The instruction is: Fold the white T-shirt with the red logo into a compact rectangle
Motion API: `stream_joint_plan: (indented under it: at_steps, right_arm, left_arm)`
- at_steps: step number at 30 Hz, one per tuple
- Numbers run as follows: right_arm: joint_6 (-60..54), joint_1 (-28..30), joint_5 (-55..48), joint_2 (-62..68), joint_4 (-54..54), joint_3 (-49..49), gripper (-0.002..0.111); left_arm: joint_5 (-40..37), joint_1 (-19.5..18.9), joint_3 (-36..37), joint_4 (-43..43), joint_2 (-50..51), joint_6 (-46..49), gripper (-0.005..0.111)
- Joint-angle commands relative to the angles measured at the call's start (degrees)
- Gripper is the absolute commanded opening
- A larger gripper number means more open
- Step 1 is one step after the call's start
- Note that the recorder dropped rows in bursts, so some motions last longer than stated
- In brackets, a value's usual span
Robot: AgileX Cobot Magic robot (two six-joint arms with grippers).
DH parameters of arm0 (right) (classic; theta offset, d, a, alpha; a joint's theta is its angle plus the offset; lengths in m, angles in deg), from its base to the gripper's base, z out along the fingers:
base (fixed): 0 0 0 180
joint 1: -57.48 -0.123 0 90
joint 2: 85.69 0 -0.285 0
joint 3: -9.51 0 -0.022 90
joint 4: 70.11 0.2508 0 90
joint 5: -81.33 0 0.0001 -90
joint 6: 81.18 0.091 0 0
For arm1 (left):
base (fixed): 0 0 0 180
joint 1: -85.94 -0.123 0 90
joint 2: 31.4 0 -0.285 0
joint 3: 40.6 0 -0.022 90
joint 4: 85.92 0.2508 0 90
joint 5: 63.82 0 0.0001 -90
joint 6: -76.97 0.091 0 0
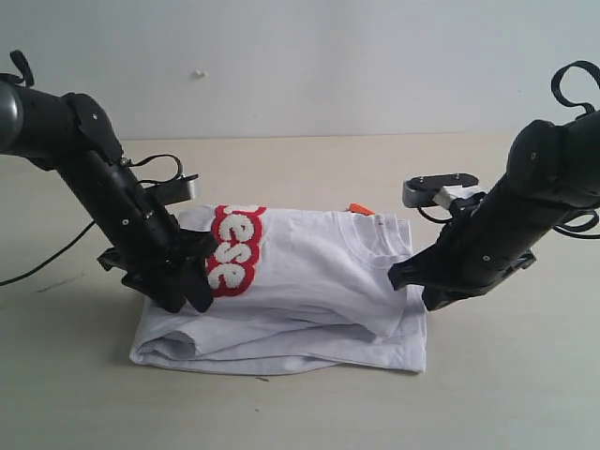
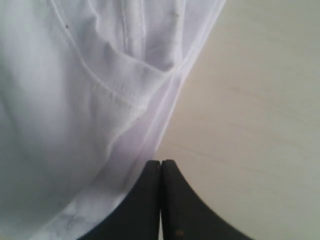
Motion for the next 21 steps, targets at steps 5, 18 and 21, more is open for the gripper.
stream_joint_plan:
  at_steps: [5,18,21]
  right_arm:
    - [-0.5,0.2,4.7,-2.6,-0.6,0.2,0.000]
    - [11.0,0.2,10.7,-22.4,-17.1,2.4,0.000]
    - [10.9,0.2,13.7,-27.9,-17.3,5.1,0.000]
  left_arm:
    - [1.4,-0.6,0.7,-4.1,-5.2,4.5,0.059]
    - [10.8,-0.6,3.2,-4.5,-26.5,0.5,0.010]
    - [15.5,-0.6,6.8,-4.3,-32.3,0.5,0.000]
